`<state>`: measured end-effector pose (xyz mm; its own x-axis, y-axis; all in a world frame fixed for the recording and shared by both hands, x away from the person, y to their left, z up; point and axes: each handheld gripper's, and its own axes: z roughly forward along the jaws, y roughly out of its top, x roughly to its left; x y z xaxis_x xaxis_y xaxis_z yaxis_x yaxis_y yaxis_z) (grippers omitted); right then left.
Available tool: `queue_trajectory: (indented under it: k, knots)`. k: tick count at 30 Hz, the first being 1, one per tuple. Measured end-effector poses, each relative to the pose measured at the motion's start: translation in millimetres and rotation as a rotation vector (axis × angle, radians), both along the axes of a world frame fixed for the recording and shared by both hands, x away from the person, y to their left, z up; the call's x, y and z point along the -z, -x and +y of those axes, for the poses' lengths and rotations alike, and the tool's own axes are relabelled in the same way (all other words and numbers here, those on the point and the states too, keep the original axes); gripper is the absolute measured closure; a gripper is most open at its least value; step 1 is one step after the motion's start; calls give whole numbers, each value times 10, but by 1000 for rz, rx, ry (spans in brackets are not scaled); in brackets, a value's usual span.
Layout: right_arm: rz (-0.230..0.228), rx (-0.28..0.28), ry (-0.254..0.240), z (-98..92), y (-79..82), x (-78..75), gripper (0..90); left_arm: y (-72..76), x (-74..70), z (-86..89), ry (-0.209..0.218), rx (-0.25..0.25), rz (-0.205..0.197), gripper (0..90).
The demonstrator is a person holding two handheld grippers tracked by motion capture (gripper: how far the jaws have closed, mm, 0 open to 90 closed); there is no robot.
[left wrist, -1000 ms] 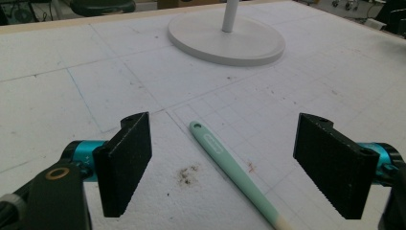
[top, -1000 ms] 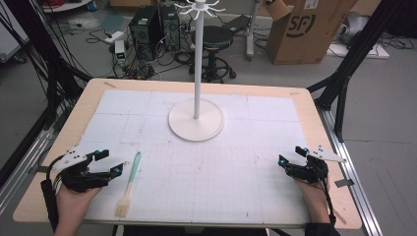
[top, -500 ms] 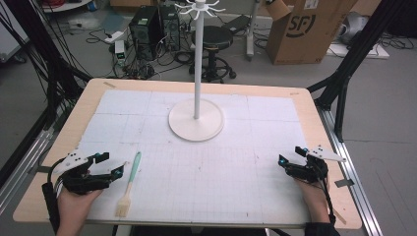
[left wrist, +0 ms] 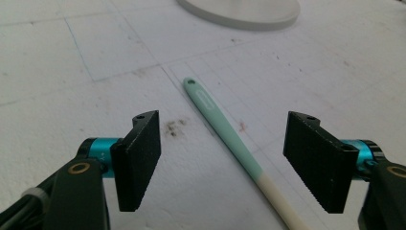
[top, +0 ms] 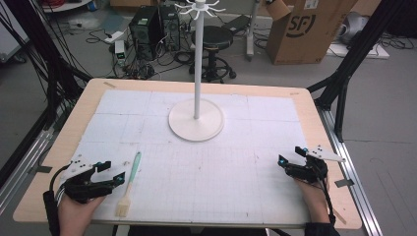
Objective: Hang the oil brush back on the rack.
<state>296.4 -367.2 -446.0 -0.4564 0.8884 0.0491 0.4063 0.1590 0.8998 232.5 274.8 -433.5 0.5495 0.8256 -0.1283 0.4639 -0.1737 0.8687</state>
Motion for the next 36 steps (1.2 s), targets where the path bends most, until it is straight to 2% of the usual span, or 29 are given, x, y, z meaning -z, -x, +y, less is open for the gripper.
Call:
queue_trajectory:
  k: [5, 10, 12, 18, 26, 29, 36]
  knots:
    - [4, 3, -5, -2, 0, 0, 199, 43, 46, -74, -33, -11, 26, 312]
    - [3, 3, -5, -2, 0, 0, 200, 73, 105, -139, -35, -26, 60, 316]
    - [3, 3, -5, -2, 0, 0, 200, 76, 118, -175, -48, -35, 77, 318]
    - [4, 4, -5, -3, -1, 0, 200, 82, 121, -268, -67, -23, 102, 416]
    - [4, 4, -4, -4, -2, 1, 202, 80, 139, -364, -107, -4, 107, 535]
    - [4, 3, -3, -4, -2, 1, 202, 78, 152, -384, -135, -13, 109, 571]
    - [6, 2, 0, -3, -1, 1, 203, 124, 159, -447, -185, -44, 78, 653]
